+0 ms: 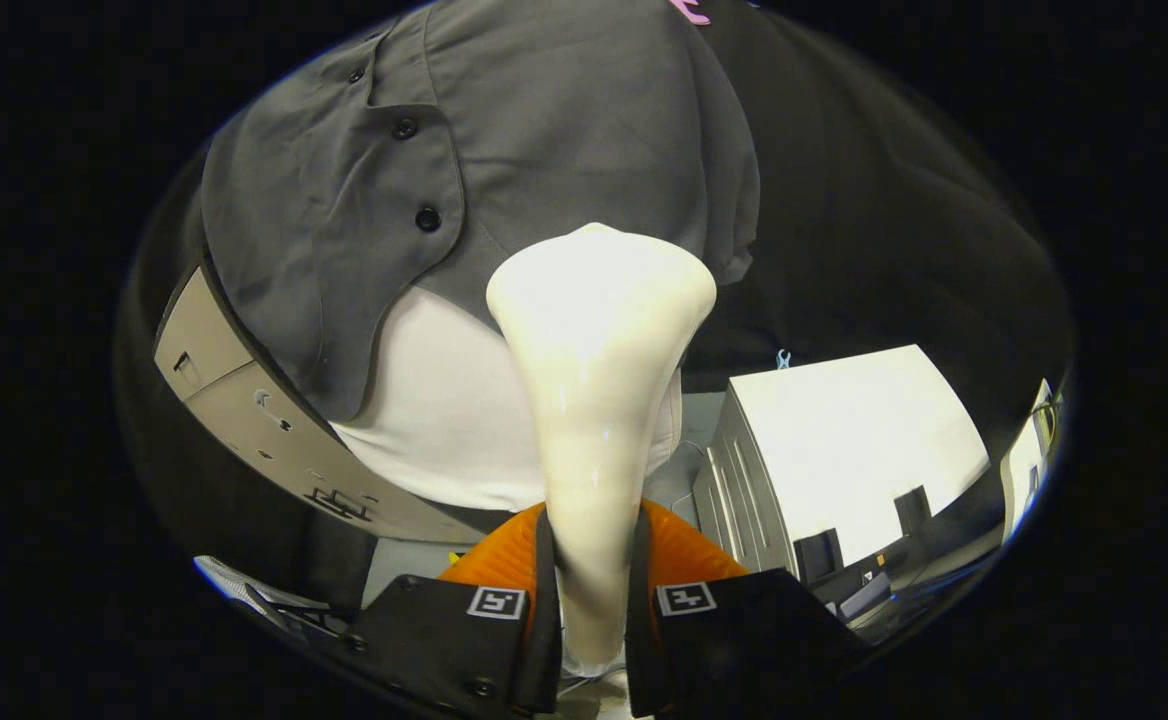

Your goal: Iron the clothes twice with a garment steamer, once on the left side and once on the right side.

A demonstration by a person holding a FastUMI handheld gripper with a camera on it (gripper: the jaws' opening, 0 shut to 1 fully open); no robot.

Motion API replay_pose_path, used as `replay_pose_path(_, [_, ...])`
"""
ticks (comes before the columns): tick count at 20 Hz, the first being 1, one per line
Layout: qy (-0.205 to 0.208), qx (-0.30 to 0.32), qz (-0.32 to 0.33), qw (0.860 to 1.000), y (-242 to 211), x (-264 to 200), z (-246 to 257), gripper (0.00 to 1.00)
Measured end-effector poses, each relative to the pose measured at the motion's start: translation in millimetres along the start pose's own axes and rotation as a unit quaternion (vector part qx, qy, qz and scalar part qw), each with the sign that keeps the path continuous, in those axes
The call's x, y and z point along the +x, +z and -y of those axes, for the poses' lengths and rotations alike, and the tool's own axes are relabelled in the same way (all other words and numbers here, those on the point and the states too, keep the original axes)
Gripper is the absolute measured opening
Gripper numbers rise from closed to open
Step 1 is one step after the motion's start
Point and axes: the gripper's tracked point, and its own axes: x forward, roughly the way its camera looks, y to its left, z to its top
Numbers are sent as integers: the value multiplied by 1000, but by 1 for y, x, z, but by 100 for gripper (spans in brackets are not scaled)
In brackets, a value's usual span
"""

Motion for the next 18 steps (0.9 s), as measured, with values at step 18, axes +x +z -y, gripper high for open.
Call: replay_pose_path(18, [-19, 14, 183, 983, 90, -207, -135, 34])
